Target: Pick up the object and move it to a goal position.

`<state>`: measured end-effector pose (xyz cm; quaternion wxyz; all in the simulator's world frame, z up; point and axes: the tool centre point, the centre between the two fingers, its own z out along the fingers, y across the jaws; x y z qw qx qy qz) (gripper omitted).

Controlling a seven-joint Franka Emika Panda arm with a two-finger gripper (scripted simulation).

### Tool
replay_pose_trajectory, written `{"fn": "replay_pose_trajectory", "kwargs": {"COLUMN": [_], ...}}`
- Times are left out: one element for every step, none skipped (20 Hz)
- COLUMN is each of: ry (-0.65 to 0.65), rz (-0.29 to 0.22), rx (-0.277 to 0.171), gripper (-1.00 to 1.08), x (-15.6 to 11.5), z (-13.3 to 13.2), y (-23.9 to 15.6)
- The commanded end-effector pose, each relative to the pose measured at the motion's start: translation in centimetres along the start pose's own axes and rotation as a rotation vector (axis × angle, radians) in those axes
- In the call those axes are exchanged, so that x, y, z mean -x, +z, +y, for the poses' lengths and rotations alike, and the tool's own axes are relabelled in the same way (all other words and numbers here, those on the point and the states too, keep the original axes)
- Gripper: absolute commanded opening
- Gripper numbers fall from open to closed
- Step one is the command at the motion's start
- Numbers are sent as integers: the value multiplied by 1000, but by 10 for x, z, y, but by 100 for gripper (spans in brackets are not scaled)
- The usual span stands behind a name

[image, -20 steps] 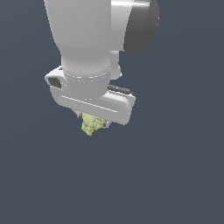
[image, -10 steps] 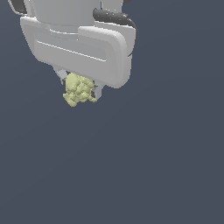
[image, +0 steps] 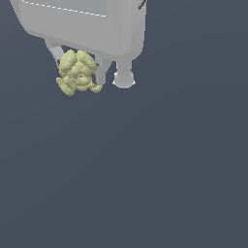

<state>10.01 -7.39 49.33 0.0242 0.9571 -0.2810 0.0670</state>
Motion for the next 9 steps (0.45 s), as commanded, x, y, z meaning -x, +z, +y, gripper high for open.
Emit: {"fn": "replay_pose_trajectory", "kwargs": {"ry": [8, 10, 12, 13, 14, 15, 16, 16, 16], "rz": [1, 1, 2, 2, 2, 3, 3, 3, 3], "rx": [1, 2, 2, 2, 2, 2, 2, 2, 2], "gripper": [-100, -100, -100, -100, -100, -100, -100, -100, -100], "x": [-1, -1, -1, -1, -2, -2, -2, -2, -2], "z": [1, 1, 1, 1, 1, 2, 2, 1, 1], "y": [-5, -7, -8, -9, -10, -11, -11, -11, -11]}}
